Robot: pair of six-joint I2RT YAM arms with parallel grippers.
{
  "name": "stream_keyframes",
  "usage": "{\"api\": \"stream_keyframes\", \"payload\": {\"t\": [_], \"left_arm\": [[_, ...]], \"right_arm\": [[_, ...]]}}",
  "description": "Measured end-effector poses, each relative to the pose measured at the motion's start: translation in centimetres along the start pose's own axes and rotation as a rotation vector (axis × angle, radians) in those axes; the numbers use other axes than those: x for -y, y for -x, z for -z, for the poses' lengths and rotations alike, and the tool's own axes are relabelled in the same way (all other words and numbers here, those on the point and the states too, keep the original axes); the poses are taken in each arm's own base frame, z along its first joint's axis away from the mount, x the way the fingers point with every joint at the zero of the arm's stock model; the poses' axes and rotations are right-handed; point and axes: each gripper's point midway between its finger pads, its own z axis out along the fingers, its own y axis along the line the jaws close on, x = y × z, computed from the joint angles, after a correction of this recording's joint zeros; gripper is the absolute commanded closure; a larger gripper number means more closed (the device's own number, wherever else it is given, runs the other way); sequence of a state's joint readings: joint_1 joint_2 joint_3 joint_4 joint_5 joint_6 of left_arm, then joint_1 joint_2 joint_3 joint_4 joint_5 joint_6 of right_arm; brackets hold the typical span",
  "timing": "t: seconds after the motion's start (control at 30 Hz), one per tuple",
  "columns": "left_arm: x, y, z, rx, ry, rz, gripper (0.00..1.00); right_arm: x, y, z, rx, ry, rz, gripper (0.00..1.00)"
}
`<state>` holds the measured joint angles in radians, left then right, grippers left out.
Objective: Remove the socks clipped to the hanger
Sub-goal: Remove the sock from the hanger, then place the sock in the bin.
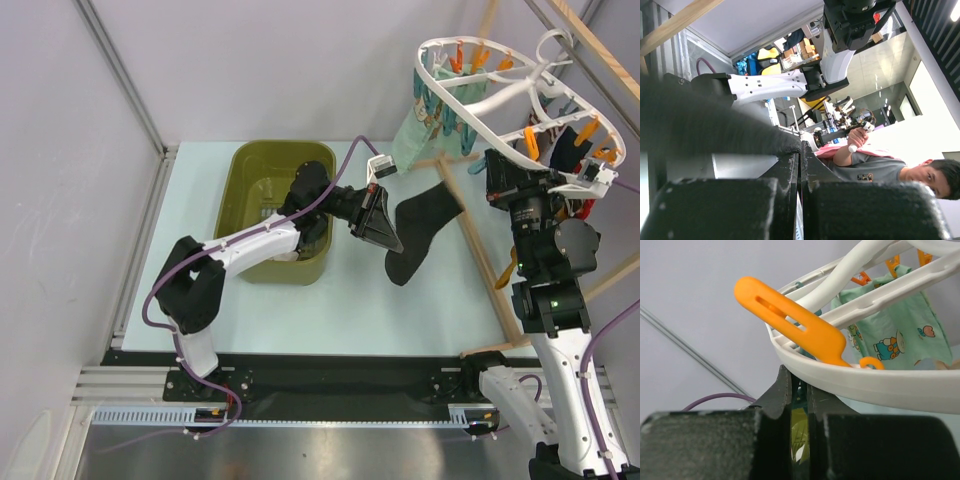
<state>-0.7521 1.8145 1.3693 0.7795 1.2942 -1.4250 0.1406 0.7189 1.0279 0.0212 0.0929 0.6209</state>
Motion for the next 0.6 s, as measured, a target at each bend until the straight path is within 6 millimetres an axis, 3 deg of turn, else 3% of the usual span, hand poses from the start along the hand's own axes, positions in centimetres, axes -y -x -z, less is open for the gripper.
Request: {"api": "stream_keyframes", "payload": {"t": [0.37, 0.5, 0.6], "left_arm": [[-0.6, 0.0, 0.1, 0.002, 0.017, 0.014, 1.00], [-2.8, 1.4, 1.0, 0.045, 0.116, 0.018, 1.00], [-3.5, 4.6, 3.1, 0.131, 0.259, -0.024, 1.00]], "right_arm": [[0.2, 0.0, 0.0, -0.005, -0.011, 0.001, 0.98], [0.2, -0.1, -0.2, -0.040, -0.035, 0.014, 0.64], [0.4, -0.5, -0.3, -0.078, -0.055, 0.035, 0.52]]}}
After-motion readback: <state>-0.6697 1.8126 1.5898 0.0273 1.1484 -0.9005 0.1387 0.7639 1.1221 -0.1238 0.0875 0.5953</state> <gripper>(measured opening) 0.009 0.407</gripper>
